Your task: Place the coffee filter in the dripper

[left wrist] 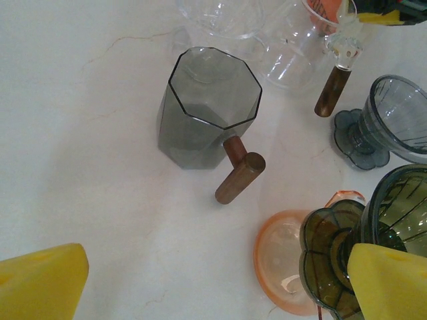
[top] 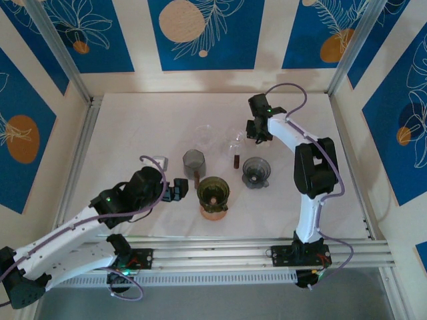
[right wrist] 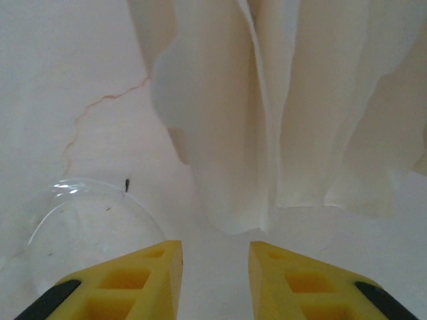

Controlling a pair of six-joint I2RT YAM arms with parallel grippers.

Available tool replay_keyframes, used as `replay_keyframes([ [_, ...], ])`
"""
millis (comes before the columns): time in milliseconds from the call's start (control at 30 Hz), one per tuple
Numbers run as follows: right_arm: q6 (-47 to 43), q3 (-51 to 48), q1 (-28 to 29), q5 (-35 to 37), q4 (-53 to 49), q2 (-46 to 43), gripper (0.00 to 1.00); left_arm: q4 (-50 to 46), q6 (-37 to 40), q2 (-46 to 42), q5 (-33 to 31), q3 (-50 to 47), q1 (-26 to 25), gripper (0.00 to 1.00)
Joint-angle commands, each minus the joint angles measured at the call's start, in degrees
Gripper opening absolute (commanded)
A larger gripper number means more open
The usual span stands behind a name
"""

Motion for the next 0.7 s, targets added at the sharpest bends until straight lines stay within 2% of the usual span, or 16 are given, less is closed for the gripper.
replay_keyframes([
  [0,0.46,2.31,-0.09,2.31,-1.09,1.02,0.33,0.6,0.05,-0.6,0.62,-0.66,1.02,1.0],
  [367,-0.61,3.17,-0.03,2.9,-1.02,2.44,0.23,0.68,-0.09,-0.6,0.94,-0.84,1.29,1.0],
  [667,-2.11,3.36,0.33,3.39,-0.76,2.43,0.05,0.79,-0.36,-0.6,1.2,-1.06,1.42,1.0],
])
